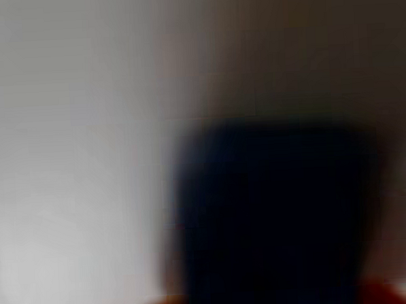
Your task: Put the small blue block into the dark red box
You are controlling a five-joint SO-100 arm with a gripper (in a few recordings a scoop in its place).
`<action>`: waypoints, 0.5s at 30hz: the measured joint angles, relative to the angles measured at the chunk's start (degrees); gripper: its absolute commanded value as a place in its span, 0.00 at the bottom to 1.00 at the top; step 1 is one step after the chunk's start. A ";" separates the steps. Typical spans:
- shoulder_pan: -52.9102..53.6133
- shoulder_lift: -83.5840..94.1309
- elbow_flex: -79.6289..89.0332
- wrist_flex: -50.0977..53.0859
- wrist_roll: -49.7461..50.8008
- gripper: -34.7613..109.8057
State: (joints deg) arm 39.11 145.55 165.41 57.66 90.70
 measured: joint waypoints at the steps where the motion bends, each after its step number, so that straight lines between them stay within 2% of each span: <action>1: 0.18 -0.18 0.00 -0.62 -0.09 0.24; 8: 0.79 -1.05 -0.53 -0.97 -0.79 0.24; 15: 8.26 10.99 -6.77 10.28 -10.99 0.24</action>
State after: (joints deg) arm 47.37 156.53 158.64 67.94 79.72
